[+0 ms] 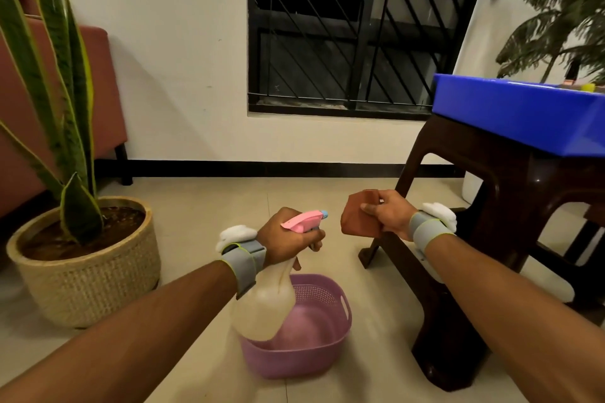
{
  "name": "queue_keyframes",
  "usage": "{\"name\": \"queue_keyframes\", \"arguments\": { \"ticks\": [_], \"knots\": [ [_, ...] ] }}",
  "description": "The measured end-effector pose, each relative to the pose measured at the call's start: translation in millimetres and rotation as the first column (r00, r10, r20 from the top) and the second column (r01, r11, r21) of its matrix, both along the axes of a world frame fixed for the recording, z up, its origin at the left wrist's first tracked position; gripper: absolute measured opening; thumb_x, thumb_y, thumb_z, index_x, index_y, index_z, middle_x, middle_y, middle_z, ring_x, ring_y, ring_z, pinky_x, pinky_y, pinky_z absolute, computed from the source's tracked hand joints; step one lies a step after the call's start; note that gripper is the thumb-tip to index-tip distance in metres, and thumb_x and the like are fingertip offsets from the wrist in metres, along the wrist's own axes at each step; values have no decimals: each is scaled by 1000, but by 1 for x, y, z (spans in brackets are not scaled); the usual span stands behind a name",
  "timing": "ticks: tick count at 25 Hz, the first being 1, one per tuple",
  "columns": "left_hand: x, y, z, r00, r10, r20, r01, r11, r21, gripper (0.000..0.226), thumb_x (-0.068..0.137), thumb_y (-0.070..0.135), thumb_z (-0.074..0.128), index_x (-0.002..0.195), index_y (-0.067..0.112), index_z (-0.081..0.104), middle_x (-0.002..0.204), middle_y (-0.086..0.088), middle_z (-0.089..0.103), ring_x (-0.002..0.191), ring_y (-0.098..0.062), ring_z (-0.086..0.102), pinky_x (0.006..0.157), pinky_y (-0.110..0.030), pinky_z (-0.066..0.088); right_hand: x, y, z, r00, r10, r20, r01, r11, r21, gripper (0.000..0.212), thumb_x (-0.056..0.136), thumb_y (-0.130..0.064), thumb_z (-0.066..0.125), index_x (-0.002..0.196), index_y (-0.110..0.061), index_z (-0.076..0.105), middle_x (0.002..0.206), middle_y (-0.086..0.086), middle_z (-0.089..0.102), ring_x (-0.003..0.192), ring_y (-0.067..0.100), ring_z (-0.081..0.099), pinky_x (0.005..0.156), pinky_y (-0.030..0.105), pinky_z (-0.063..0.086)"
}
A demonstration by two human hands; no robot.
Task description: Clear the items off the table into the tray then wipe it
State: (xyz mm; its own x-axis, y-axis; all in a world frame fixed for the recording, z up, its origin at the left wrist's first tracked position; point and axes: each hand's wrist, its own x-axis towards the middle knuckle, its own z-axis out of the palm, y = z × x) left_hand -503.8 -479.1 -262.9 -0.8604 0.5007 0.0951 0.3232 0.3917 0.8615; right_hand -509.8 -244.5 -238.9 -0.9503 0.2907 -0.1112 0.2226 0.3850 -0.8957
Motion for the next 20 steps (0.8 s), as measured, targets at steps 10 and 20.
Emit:
{"name": "queue_keyframes", "arguments": {
  "ticks": [10, 20],
  "knots": [
    [-11, -14, 2, 993, 118, -10, -117, 990, 83, 23, 84, 26, 65, 89, 4, 68, 80, -9, 72, 73, -23, 69, 53, -33, 58, -11, 7, 0, 999, -40, -30, 39, 999, -14, 44, 92, -18, 57, 133, -16, 44, 130, 10, 53, 117, 34, 53, 96, 51, 48],
    [-15, -7, -2, 995, 99, -31, -97, 994, 43, 30, 84, 34, 65, 87, 5, 69, 77, -9, 70, 68, -23, 66, 53, -30, 56, -8, 15, 0, 998, -61, 4, 61, 996, 58, 45, 92, -20, 57, 135, -18, 43, 131, 9, 53, 117, 34, 52, 95, 50, 49]
  ]
}}
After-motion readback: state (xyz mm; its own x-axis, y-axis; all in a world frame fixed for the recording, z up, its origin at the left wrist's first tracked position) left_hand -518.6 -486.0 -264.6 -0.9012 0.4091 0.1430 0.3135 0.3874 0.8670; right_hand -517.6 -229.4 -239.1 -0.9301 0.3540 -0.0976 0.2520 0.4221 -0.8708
